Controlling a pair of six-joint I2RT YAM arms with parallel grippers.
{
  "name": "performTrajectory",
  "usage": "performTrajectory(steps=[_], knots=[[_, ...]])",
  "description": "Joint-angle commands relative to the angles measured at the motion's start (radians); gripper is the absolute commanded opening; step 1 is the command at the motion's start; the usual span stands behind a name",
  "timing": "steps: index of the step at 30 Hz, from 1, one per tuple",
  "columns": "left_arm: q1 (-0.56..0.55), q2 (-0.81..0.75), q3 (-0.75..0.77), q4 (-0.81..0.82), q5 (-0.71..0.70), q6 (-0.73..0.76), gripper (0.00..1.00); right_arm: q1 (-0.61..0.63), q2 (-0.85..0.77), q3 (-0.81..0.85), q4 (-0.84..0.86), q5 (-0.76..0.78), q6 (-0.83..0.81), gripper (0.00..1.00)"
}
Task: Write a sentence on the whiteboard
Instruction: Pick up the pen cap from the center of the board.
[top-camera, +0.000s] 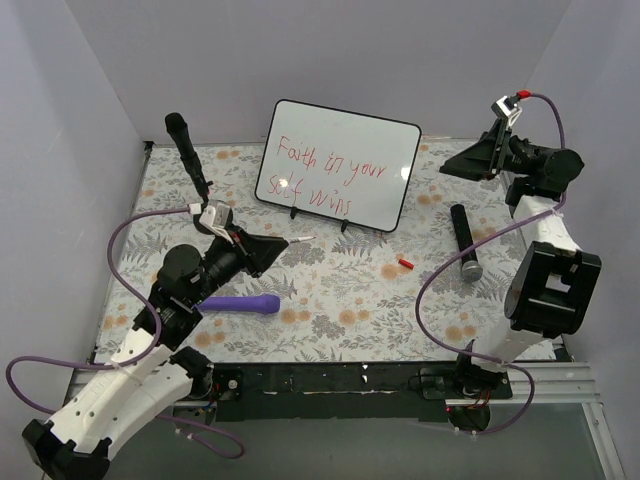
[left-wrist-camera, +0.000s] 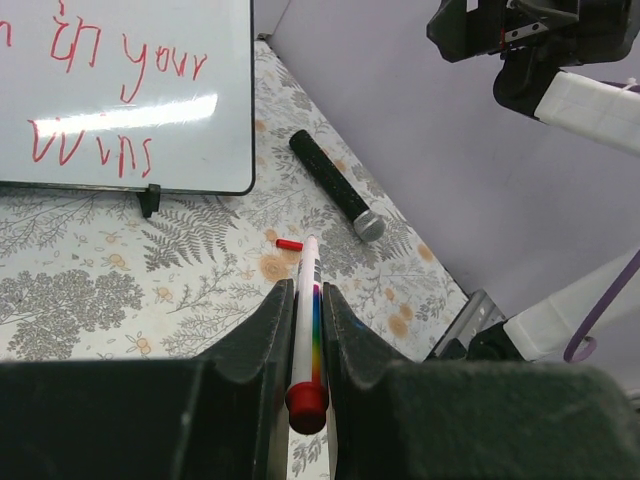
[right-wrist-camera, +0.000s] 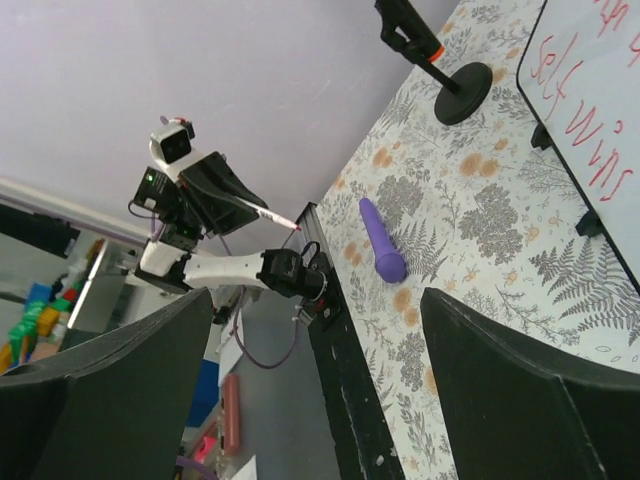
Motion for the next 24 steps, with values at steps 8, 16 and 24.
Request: performTrajectory(steps=[8, 16, 24], knots=[[0.003, -0.074, 0.073, -0.067, 0.036, -0.027, 0.0, 0.252, -0.295, 0.074, 0.283, 0.066, -0.063, 0.98], [0.003, -0.06, 0.098, -0.079, 0.002, -0.055, 0.0, 0.336, -0.13, 0.116, 0.427, 0.201, 0.197, 0.96], [0.003, -0.054, 0.116, -0.108, -0.021, -0.038, 0.0, 0.433, -0.085, 0.272, 0.186, -0.018, -0.099, 0.98]])
